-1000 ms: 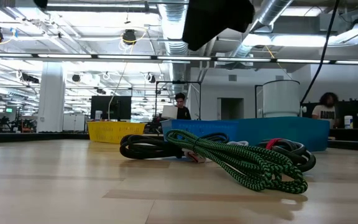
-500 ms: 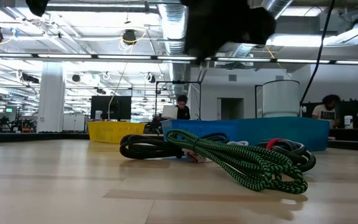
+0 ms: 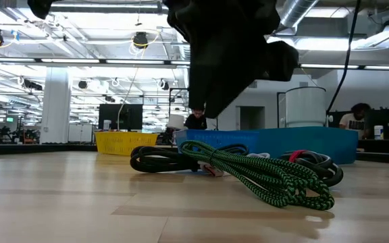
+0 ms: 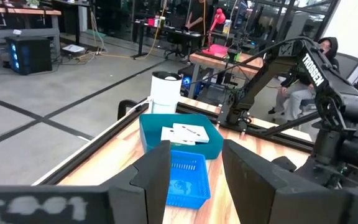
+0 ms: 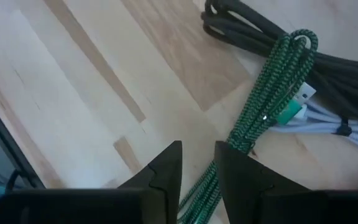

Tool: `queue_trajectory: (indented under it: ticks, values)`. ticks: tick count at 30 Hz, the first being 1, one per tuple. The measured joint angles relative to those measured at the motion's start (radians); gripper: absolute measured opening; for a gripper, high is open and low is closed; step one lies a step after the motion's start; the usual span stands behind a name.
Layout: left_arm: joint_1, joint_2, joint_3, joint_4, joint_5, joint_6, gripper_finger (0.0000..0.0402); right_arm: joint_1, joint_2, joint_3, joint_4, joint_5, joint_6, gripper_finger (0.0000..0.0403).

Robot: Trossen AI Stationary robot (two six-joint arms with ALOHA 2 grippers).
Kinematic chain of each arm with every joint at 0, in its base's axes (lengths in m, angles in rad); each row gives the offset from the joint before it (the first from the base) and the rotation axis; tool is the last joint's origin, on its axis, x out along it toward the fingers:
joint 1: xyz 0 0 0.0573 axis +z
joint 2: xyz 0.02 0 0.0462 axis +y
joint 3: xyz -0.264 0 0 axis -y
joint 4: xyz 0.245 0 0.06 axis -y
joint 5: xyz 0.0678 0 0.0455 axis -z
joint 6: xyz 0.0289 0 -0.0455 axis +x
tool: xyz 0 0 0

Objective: Pick and place items into bin
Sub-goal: Put the green USB cable into the blue bin

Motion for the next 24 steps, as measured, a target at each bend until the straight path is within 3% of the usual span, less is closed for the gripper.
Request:
queue_trajectory:
  ticks: [15,24]
  values:
    - [0.000,0.000,0.000,0.001,-0.001,0.016,0.0135,0.000,0.000,0.000,-0.049,-0.026,0.006,0.0211]
    - [0.000,0.000,0.000,0.001,-0.001,0.016,0.0135,0.000,0.005,0.000,-0.058,-0.025,0.006,0.0213]
